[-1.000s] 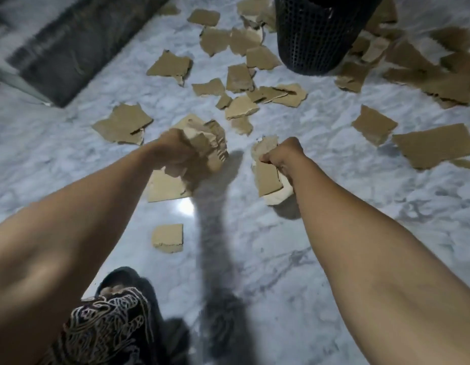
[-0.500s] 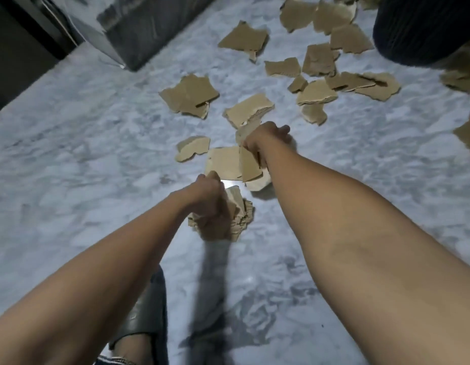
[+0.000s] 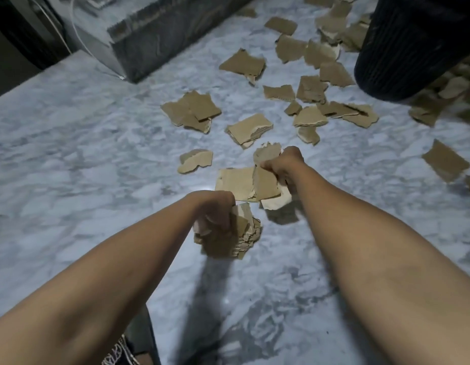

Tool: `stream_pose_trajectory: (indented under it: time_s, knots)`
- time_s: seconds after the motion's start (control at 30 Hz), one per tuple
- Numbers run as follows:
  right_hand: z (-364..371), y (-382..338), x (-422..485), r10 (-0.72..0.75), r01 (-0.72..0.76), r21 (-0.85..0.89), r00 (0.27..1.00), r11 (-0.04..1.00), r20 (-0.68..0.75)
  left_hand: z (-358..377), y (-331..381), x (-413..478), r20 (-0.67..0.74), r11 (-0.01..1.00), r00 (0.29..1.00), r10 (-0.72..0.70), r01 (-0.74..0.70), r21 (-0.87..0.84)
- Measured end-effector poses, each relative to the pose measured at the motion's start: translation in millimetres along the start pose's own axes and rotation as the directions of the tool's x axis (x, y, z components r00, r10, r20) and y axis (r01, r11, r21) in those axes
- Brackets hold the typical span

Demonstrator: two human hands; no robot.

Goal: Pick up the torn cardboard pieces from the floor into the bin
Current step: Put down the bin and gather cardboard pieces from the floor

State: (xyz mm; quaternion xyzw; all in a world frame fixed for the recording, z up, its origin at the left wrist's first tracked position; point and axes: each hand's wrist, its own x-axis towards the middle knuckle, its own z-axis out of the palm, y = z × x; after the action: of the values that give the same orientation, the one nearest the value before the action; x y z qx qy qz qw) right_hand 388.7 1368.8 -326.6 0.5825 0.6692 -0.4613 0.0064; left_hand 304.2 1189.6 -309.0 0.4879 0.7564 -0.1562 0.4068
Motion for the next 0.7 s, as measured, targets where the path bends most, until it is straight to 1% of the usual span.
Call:
stream_pose_trajectory:
  time_s: [0.1, 0.17, 0.2, 0.27, 0.33, 0.37, 0.4, 0.47, 0.53, 0.63, 0.7]
  knots:
    - [-24, 15, 1, 0.044, -0.027, 0.249, 0.997, 0.968, -0.064, -6, 1, 5, 0.06, 0.999, 0.998, 0.006, -0.008, 0.034]
    - [-35, 19, 1, 0.071, -0.031, 0.384, 0.993, 0.923, -0.09, -20, -1, 7, 0.047, 0.999, 0.998, 0.037, -0.038, 0.026]
    - [-39, 19, 1, 0.074, -0.023, 0.442, 0.992, 0.897, -0.099, -28, -2, 7, 0.013, 0.998, 0.998, 0.055, -0.055, 0.022]
    - [-45, 14, -4, 0.08, -0.011, 0.506, 0.99, 0.863, -0.116, -44, -3, 11, -0.119, 0.998, 0.991, 0.064, -0.064, 0.008]
    - [-44, 11, -4, 0.083, -0.008, 0.501, 0.988, 0.865, -0.128, -54, -3, 22, -0.245, 0.999, 0.968, 0.049, -0.048, 0.008]
    - [-42, 12, 1, 0.083, -0.006, 0.49, 0.987, 0.872, -0.137, -55, -3, 29, -0.288, 0.999, 0.957, 0.045, -0.044, 0.011]
    - [-40, 15, 9, 0.086, -0.008, 0.466, 0.986, 0.885, -0.146, -55, -3, 36, -0.299, 0.999, 0.953, 0.045, -0.041, 0.021]
    - [-37, 18, 19, 0.097, -0.007, 0.402, 0.974, 0.915, -0.203, -54, -2, 41, -0.27, 0.998, 0.96, 0.07, -0.066, 0.022]
    - [-37, 19, 21, 0.073, 0.01, 0.338, 0.97, 0.941, -0.232, -53, -3, 47, -0.245, 0.997, 0.967, 0.075, -0.075, 0.01]
    - [-37, 10, 1, 0.061, 0.003, 0.286, 0.975, 0.958, -0.213, -56, -2, 51, -0.244, 0.996, 0.966, 0.085, -0.074, 0.052]
    - [-39, 10, -4, 0.057, -0.012, 0.262, 0.985, 0.965, -0.164, -60, -1, 52, -0.229, 0.992, 0.968, 0.097, -0.077, 0.097]
